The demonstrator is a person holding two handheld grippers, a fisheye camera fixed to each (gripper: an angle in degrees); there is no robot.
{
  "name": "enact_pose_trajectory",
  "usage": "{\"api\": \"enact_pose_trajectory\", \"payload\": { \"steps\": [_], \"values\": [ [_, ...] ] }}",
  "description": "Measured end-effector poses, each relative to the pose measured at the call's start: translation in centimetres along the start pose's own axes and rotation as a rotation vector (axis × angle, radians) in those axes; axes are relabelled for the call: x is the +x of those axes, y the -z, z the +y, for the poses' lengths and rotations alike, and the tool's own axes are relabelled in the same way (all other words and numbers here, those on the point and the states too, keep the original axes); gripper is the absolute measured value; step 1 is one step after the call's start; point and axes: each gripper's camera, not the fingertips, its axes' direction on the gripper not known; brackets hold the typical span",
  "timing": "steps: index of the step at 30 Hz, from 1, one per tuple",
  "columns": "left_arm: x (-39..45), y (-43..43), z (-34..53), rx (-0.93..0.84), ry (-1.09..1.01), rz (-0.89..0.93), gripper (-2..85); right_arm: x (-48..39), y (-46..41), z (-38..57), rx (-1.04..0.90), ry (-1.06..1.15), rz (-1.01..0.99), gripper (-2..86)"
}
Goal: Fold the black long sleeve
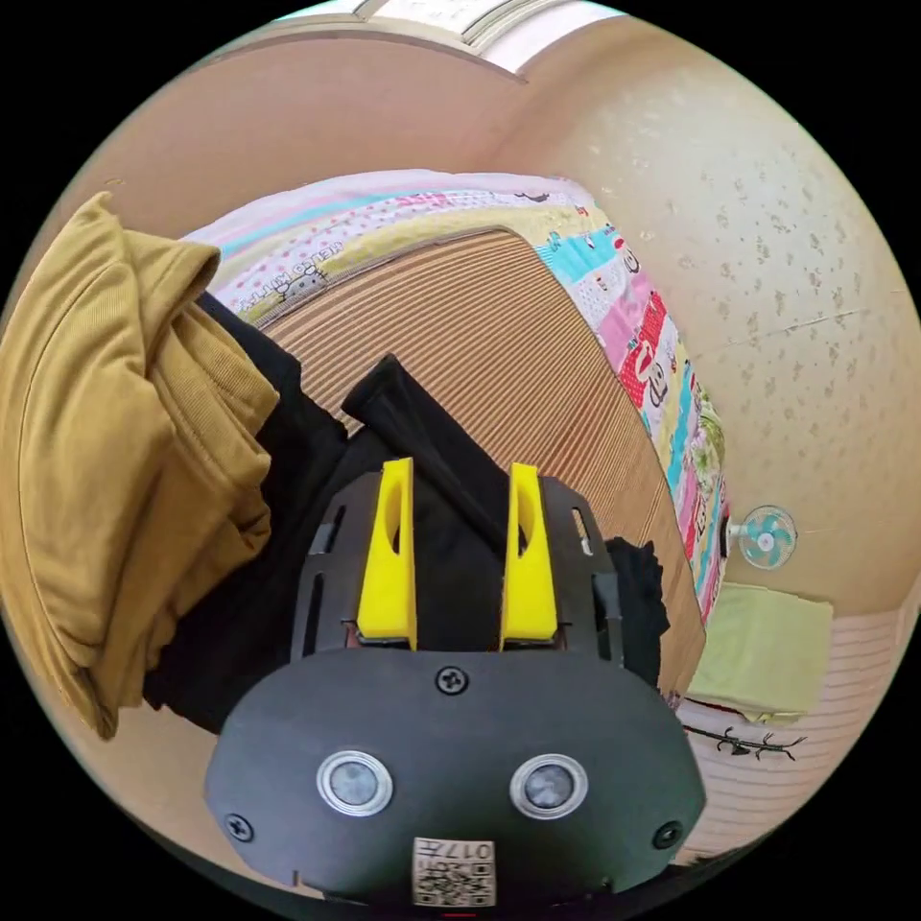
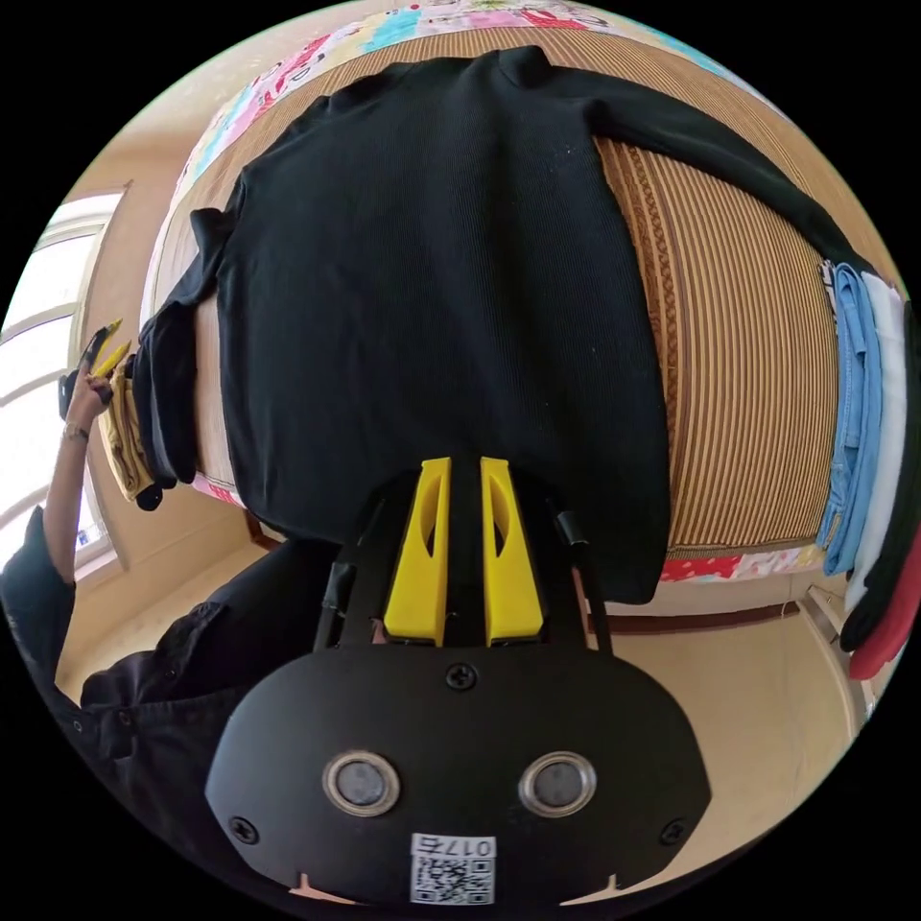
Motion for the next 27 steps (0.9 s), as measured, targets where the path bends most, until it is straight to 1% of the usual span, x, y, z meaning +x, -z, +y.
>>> {"api": "enact_pose_trajectory", "payload": {
  "steps": [2, 3, 6, 7, 9, 10, 12, 13, 14, 16, 17, 18, 19, 20, 21, 23, 24, 26, 27],
  "values": [
    [-1.0, -2.3, -3.0, -0.029, 0.069, -0.220, 13.8, -0.4, 1.3, 0.9, 0.018, -0.030, -0.031, 5.9],
    [-1.2, -2.9, -3.3, -0.034, 0.074, -0.238, 13.2, -0.7, 2.0, 1.4, 0.025, -0.044, -0.041, 5.9],
    [-1.9, -5.9, -3.6, -0.121, 0.050, -0.292, 10.2, -1.1, 3.8, 2.5, 0.035, -0.078, -0.055, 6.0],
    [-2.2, -6.3, -3.3, -0.121, 0.044, -0.291, 8.6, -1.2, 4.5, 2.8, 0.044, -0.090, -0.067, 6.0],
    [-3.3, -5.5, -2.7, -0.085, 0.070, -0.202, 6.0, -1.1, 5.7, 3.1, 0.054, -0.108, -0.087, 5.9],
    [-4.1, -3.9, -2.0, -0.024, 0.121, -0.107, 4.9, -1.1, 6.7, 3.3, 0.064, -0.119, -0.096, 5.8],
    [-4.5, -1.5, -0.6, 0.050, 0.174, -0.041, 4.2, -0.9, 8.2, 3.7, 0.084, -0.130, -0.111, 5.7],
    [-3.6, 0.5, 0.7, 0.144, 0.115, 0.049, 3.6, -0.6, 9.3, 4.0, 0.094, -0.135, -0.123, 5.6],
    [-1.7, 2.6, 2.2, 0.217, 0.018, 0.088, 3.4, -0.5, 9.8, 4.2, 0.099, -0.138, -0.129, 5.5],
    [2.0, 5.3, 4.8, 0.287, -0.076, 0.058, 3.3, 0.4, 11.9, 5.0, 0.127, -0.157, -0.171, 5.3],
    [4.8, 6.6, 7.1, 0.345, -0.162, 0.123, 3.3, 0.7, 12.5, 5.2, 0.135, -0.162, -0.186, 5.3],
    [6.3, 7.0, 8.4, 0.368, -0.206, 0.171, 3.3, 1.3, 13.5, 5.7, 0.150, -0.173, -0.213, 5.3],
    [9.5, 7.4, 11.1, 0.398, -0.295, 0.247, 3.3, 2.1, 14.6, 6.2, 0.164, -0.183, -0.237, 5.4],
    [13.0, 7.0, 14.1, 0.400, -0.378, 0.291, 3.4, 2.5, 15.1, 6.4, 0.171, -0.187, -0.248, 5.5],
    [14.7, 6.6, 15.6, 0.393, -0.414, 0.310, 3.4, 3.4, 16.2, 6.9, 0.185, -0.198, -0.272, 5.8],
    [21.5, 3.3, 22.7, 0.350, -0.585, 0.413, 3.6, 5.2, 18.2, 7.5, 0.218, -0.223, -0.321, 6.3],
    [23.0, 2.0, 24.5, 0.331, -0.629, 0.437, 3.7, 6.8, 19.8, 7.8, 0.256, -0.243, -0.360, 6.6],
    [27.9, -4.1, 31.4, 0.214, -0.747, 0.462, 4.5, 9.5, 22.5, 8.0, 0.324, -0.281, -0.399, 7.1],
    [28.8, -5.7, 33.0, 0.180, -0.768, 0.460, 4.9, 11.5, 24.3, 7.7, 0.368, -0.304, -0.414, 7.5]
  ]
}}
